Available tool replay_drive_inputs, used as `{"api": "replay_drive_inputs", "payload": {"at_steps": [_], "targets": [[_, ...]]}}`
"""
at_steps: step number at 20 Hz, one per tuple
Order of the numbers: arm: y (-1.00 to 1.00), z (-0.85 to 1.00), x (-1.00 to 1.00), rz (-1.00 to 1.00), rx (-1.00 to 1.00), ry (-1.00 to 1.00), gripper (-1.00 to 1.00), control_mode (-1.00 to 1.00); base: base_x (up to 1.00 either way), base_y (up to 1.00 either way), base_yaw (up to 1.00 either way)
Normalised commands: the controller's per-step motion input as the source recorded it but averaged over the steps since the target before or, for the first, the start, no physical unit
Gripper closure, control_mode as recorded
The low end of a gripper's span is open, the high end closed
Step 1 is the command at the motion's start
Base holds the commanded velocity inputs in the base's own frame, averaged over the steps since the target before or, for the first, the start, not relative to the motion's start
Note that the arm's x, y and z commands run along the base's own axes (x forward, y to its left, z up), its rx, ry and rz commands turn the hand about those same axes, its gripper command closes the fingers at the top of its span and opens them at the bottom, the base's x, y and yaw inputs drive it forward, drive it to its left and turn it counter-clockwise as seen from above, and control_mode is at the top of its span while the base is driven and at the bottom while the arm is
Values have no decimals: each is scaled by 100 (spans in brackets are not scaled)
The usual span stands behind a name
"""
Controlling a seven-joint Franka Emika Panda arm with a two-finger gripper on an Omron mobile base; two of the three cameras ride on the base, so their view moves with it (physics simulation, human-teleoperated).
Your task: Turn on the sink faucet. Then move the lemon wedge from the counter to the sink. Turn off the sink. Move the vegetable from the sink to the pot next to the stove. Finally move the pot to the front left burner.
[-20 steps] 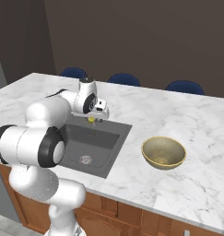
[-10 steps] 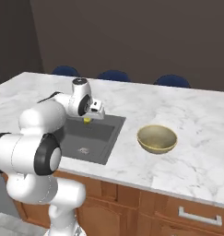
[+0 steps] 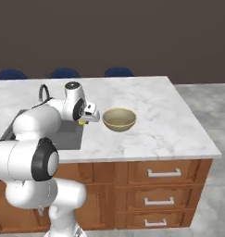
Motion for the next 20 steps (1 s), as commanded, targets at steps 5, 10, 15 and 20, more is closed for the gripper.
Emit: {"api": "replay_drive_inputs", "payload": {"at_steps": [5,10,15,20], "targets": [[0,0,0,0,0,0,100,100,-10,-6,-59],[0,0,0,0,0,0,100,100,0,-7,-59],[0,0,0,0,0,0,100,100,0,-4,-59],[0,0,0,0,0,0,100,100,0,-14,-59]]}}
